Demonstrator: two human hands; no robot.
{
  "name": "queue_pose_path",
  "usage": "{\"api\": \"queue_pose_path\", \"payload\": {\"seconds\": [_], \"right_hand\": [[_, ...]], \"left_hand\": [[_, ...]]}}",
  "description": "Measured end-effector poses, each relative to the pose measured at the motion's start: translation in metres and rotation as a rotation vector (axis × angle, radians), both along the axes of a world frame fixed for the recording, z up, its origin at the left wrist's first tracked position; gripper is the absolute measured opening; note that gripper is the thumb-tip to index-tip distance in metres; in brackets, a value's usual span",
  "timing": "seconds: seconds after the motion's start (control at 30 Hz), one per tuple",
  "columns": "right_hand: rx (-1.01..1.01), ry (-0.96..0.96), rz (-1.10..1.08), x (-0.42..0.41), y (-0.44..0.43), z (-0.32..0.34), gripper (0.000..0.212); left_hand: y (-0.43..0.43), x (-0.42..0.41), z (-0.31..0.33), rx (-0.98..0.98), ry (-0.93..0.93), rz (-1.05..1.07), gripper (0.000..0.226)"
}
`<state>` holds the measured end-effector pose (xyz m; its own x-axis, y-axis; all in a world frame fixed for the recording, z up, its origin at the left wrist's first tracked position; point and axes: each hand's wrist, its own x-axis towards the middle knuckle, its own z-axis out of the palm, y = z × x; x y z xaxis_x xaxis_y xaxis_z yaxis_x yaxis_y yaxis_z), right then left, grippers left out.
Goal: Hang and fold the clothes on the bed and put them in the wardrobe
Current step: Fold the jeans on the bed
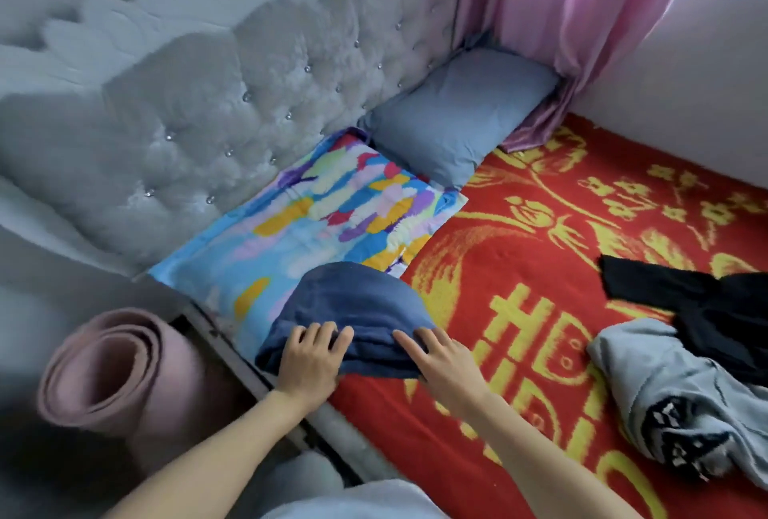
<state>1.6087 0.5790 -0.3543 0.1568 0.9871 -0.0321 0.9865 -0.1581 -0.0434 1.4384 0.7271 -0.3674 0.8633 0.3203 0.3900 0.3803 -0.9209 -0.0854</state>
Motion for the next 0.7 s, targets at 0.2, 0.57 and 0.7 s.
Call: {"api": "queue_pose_path", "payload": {"seconds": [0.2,0.57,0.7], "right_hand": [[-0.006,0.010,0.259,-0.030,-0.031,0.021,0.072],[-0.086,-0.007,0.888,-0.208,-0.012,0.034,0.079],[-0.110,-0.052,1.105,-0.304,-0.016,0.039,0.078]], "left_hand": [[-0.088,-0.064,0.015,-0.006,-0.034,0.289,0.052],[-0.205,-0.258,0.026,-0.160,-0.003,0.932,0.070],[-0.255,-0.338,0.022,-0.207,-0.022,1.154,0.087]]}}
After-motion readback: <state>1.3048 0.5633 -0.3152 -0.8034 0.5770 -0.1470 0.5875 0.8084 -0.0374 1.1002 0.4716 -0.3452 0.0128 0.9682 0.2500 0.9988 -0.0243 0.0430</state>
